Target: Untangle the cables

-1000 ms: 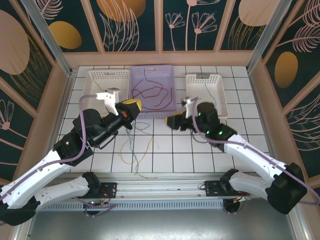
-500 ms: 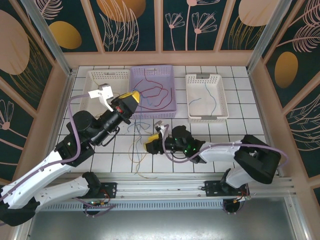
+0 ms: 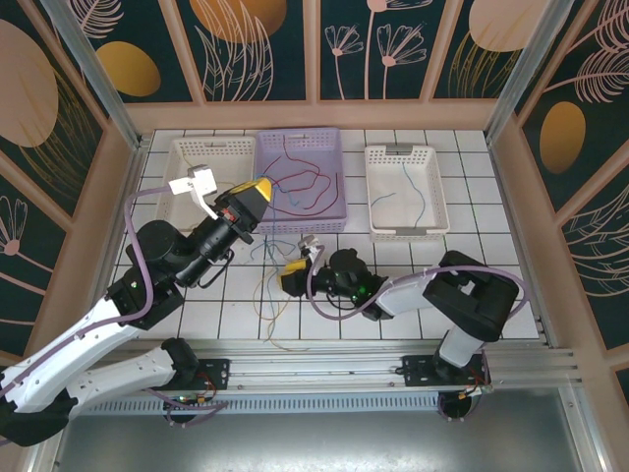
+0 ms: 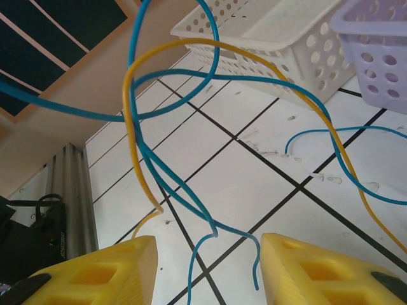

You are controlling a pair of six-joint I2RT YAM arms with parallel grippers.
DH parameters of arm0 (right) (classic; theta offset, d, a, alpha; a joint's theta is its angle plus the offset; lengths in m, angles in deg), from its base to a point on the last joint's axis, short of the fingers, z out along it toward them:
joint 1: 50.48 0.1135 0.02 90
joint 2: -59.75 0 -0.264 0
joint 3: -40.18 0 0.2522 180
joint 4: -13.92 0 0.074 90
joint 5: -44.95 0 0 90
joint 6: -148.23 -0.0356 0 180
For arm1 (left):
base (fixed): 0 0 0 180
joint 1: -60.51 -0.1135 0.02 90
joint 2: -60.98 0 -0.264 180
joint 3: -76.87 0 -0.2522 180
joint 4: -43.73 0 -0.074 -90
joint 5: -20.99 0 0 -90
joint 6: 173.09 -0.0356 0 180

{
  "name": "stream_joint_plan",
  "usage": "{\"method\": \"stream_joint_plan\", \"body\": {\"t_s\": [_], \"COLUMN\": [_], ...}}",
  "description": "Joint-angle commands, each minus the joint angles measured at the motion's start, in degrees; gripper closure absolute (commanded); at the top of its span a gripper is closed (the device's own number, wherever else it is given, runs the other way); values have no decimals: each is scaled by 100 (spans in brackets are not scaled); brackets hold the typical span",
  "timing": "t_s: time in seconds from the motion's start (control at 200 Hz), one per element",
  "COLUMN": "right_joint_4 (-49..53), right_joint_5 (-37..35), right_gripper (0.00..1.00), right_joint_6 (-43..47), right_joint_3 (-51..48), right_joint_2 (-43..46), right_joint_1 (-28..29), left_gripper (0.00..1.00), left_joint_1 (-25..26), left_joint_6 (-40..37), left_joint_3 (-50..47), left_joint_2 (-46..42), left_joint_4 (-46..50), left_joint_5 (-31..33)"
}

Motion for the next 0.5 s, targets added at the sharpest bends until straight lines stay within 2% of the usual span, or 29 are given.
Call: {"method": "stream_joint_plan", "body": {"t_s": [0.0, 0.185, 0.225, 0.31, 0.36, 0.495], "right_joint_4": [-458, -414, -393, -185, -51, 435], "right_joint_5": [-32, -270, -327, -628, -820, -952], "right_gripper": [53, 57, 65, 90, 99, 100], "right_joint_6": [18, -3, -9, 6, 47, 99], "right_joint_3": [242, 532, 572, 573, 505, 299], "right_joint_2": [-187, -586, -635, -600, -533, -275], "right_joint_1": [86, 150, 159, 157, 155, 57], "left_gripper": [100, 100, 100, 100, 100, 100], "left_joint_1": [20, 24, 24, 25, 25, 24], "left_joint_6": [97, 132, 133, 116, 75, -129], "left_joint_3": [-27, -19, -8, 33, 73, 273], "left_joint_2": [-24, -5, -4, -52, -112, -338], "left_joint_4": [-274, -310, -303, -221, -119, 312], "left_joint_5": [-79, -97, -92, -61, -5, 258]}}
